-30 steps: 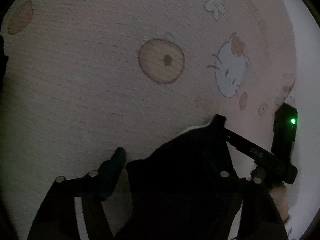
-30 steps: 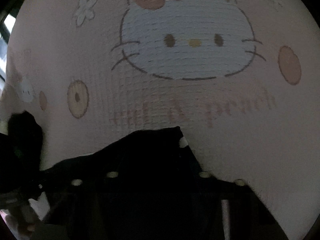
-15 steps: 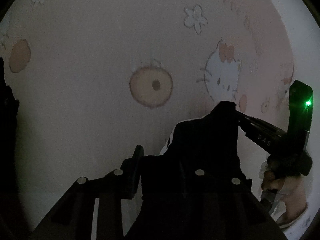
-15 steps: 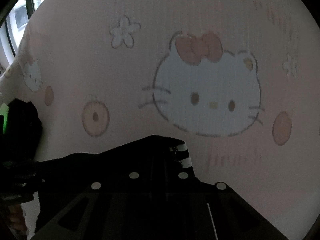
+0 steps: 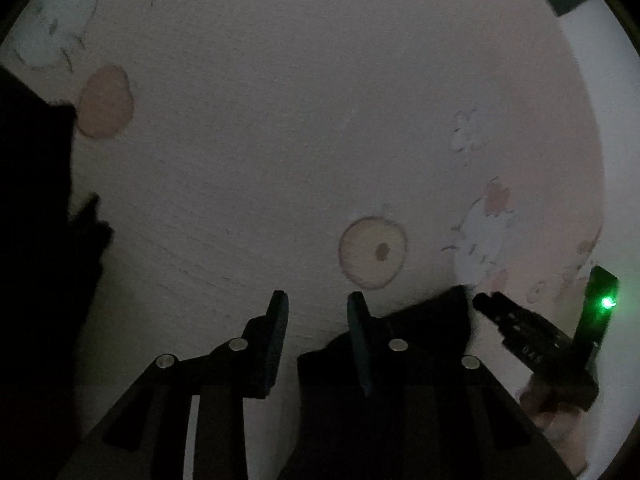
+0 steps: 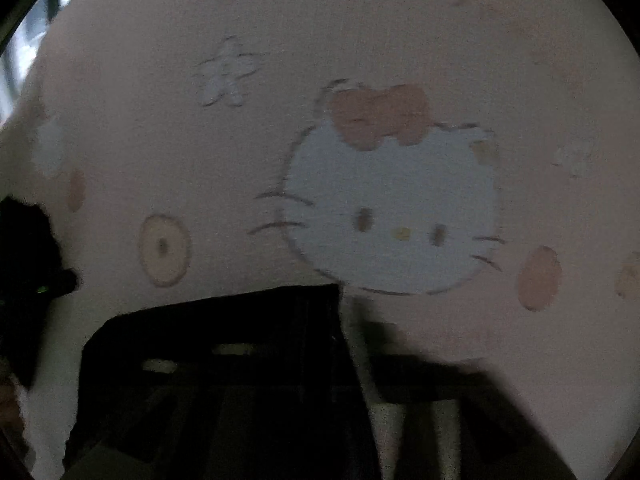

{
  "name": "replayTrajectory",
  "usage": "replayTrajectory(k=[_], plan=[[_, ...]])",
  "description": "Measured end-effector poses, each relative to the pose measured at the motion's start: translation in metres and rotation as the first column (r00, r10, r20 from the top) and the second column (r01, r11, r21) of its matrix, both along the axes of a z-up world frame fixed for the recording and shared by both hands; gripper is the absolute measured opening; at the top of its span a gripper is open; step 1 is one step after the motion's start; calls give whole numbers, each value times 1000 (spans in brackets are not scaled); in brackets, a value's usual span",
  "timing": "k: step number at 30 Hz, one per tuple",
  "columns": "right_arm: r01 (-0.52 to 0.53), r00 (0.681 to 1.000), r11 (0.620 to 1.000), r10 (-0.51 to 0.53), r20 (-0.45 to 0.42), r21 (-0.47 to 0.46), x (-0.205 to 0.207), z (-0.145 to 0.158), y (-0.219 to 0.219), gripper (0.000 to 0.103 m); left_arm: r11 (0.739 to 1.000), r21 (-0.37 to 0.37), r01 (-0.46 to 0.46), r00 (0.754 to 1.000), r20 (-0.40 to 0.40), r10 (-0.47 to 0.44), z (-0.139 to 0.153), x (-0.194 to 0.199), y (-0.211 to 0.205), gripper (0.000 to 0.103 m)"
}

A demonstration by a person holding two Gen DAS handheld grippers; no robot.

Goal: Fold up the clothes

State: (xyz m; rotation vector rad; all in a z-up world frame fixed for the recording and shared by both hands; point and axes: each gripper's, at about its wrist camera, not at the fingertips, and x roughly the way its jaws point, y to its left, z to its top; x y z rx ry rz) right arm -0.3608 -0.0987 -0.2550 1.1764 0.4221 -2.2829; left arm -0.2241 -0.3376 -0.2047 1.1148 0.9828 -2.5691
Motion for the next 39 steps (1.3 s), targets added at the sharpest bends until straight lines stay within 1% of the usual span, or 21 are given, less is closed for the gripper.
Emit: replayTrajectory(k=[1,2,3,4,5,8,10,12,14,16,18,21,24,28,32,34,37,39], plan=[[11,1000,1000,-11,-2,-11,2,6,1,73,1000,-8,10,1000,0,-10,5,3,2,57],[13,1000,999,-13,6,-36,7,14,3,73,1000,-16,23,1000,4,-23,10,7,4,82],[16,1000,998,-15,15,-57,11,22,4,73,999,-23,38,999,-6,-38,17,11,7,86],[23,999,998,-21,24,-66,15,28,6,73,998,-31,53,998,-24,-54,23,17,10,86],[28,999,997,-26,34,-75,20,36,7,73,997,-38,66,997,-25,-67,29,21,13,86],[12,999,997,-9,44,-79,49,58,29,73,993,-58,103,995,10,-103,43,31,21,86],[-5,1000,999,6,30,-44,72,73,19,73,989,-74,130,992,19,-129,53,45,23,86],[-25,1000,1000,26,17,-15,93,92,26,73,983,-92,159,987,24,-158,60,56,29,86],[-45,999,999,45,7,8,109,109,38,73,974,-122,189,982,27,-187,70,68,35,86],[-57,998,998,57,-4,22,116,117,41,73,963,-161,216,976,32,-213,79,85,43,86],[-66,998,997,67,-6,31,135,128,48,73,952,-193,237,972,36,-234,89,106,53,86],[-84,996,996,84,-16,36,152,139,55,73,932,-244,267,963,39,-265,99,131,69,86],[-101,994,994,102,-26,42,169,150,62,73,917,-280,284,958,51,-282,104,148,86,86],[-125,991,991,127,-43,53,191,165,71,73,905,-293,310,950,55,-307,103,159,105,86],[-153,982,983,163,-94,102,209,186,78,73,894,-301,333,942,77,-325,103,171,116,86],[-161,977,978,178,-122,134,219,196,84,73,878,-312,362,932,93,-351,102,176,122,86],[-172,969,971,197,-149,164,232,206,93,73,845,-340,413,910,136,-391,99,180,134,86],[-176,964,967,208,-164,185,241,210,100,73,823,-365,435,900,160,-405,95,183,142,86]])
